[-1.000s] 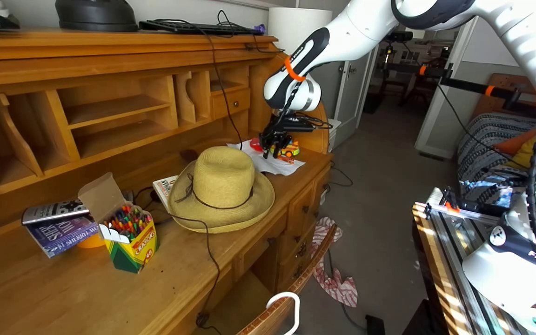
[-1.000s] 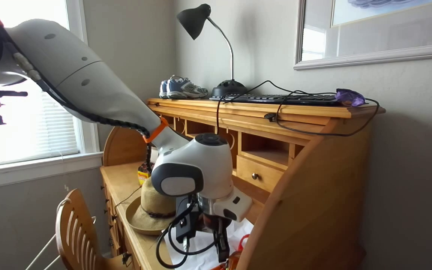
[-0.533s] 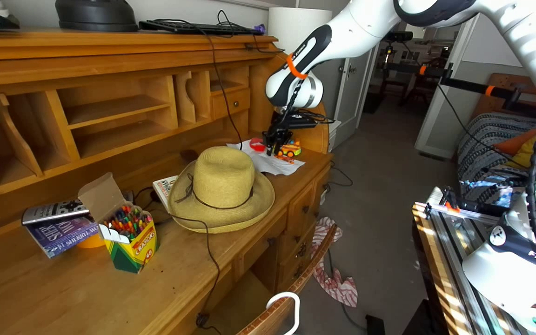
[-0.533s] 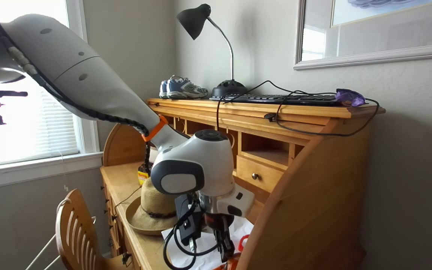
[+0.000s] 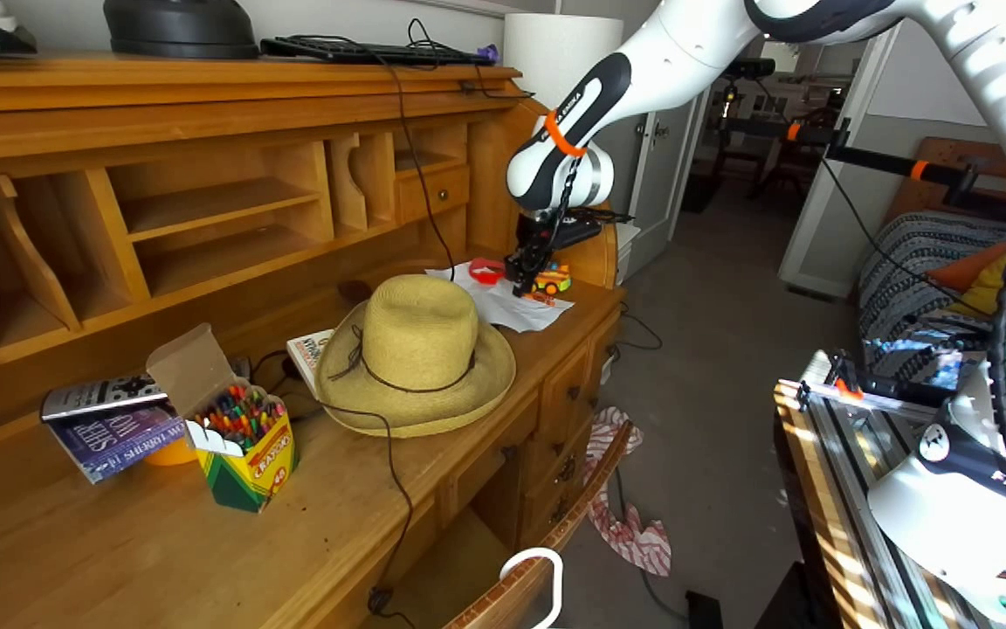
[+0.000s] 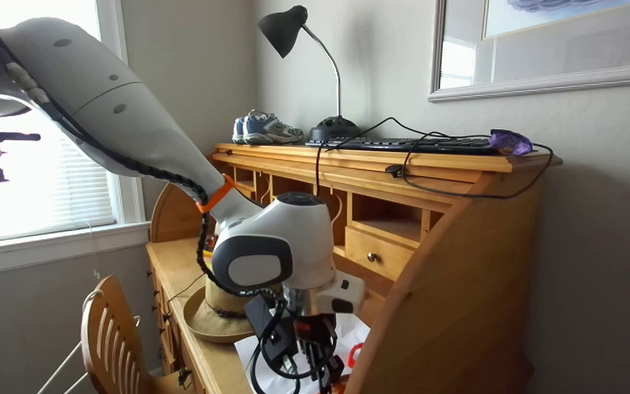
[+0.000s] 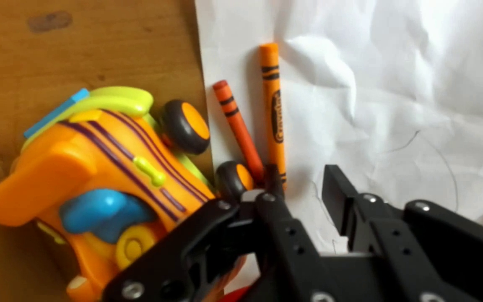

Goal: Put the crayon in the crayon box

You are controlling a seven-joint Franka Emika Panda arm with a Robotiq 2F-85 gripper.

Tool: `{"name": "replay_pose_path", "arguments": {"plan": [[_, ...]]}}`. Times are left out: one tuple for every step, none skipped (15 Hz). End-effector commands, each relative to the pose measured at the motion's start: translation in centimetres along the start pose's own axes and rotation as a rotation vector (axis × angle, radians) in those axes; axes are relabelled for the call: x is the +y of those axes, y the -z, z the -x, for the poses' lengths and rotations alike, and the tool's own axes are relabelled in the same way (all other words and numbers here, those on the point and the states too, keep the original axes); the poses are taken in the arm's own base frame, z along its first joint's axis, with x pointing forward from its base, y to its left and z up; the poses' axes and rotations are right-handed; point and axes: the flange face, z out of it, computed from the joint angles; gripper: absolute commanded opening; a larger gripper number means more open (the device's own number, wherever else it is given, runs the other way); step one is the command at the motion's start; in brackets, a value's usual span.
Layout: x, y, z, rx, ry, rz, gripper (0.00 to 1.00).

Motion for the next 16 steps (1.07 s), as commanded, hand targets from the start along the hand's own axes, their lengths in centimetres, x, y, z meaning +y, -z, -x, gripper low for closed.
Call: {"name": "replay_pose_path", "arguments": {"plan": [[-0.3, 0.0, 1.3, 0.003, 0.095, 0.051, 0.31], [-0.5, -0.2, 1.5, 0.005, 0.116, 0.063, 0.30], [-0.7, -0.4, 1.6, 0.003, 0.135, 0.074, 0.28], [-0.8, -0.5, 1.7, 0.005, 0.154, 0.082, 0.29], [-1.1, -0.6, 1.8, 0.007, 0.169, 0.090, 0.28], [-1.3, -0.6, 1.8, 0.008, 0.180, 0.094, 0.26], [-1.5, -0.7, 1.9, 0.012, 0.190, 0.098, 0.27], [-1.8, -0.6, 1.9, 0.013, 0.198, 0.099, 0.26], [-2.0, -0.6, 2.1, 0.013, 0.208, 0.097, 0.26], [-2.2, -0.8, 2.2, 0.007, 0.214, 0.095, 0.24], [-2.4, -0.8, 2.2, 0.007, 0.220, 0.095, 0.22], [-2.4, -0.8, 2.2, 0.005, 0.225, 0.096, 0.22], [-2.5, -0.8, 2.2, 0.004, 0.229, 0.095, 0.20], [-2.6, -0.8, 2.2, 0.005, 0.230, 0.094, 0.19], [-2.6, -0.7, 2.1, 0.005, 0.231, 0.093, 0.17], [-2.6, -0.7, 2.0, 0.006, 0.235, 0.095, 0.17]]}}
